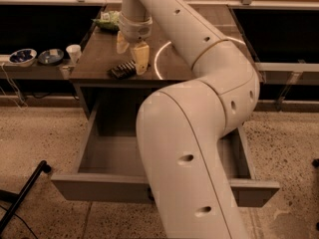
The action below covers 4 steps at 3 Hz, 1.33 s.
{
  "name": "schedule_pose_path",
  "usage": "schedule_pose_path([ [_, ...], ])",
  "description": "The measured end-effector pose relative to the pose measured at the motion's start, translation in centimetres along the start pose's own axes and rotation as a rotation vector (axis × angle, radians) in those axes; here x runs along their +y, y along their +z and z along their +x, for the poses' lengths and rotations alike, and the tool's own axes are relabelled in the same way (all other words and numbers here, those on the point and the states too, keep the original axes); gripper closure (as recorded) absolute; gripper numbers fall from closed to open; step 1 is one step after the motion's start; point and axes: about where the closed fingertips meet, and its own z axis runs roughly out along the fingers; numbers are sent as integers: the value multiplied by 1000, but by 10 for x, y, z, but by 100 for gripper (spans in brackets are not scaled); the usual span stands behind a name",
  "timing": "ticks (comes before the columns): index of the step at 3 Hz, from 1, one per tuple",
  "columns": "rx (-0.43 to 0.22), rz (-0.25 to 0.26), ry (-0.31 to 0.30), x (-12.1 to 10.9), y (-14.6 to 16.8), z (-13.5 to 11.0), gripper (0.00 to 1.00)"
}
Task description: Place rxbar chocolate into top drawer
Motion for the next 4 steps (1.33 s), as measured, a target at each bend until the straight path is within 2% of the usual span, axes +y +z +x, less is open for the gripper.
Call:
schedule_pose_path([
  [1, 10, -18, 5, -3, 13, 4, 33],
  [2, 10, -23, 5, -4, 14, 4, 49],
  [3, 8, -25, 4, -5, 13, 4, 73],
  [4, -36, -2, -11, -5, 12, 0, 96],
])
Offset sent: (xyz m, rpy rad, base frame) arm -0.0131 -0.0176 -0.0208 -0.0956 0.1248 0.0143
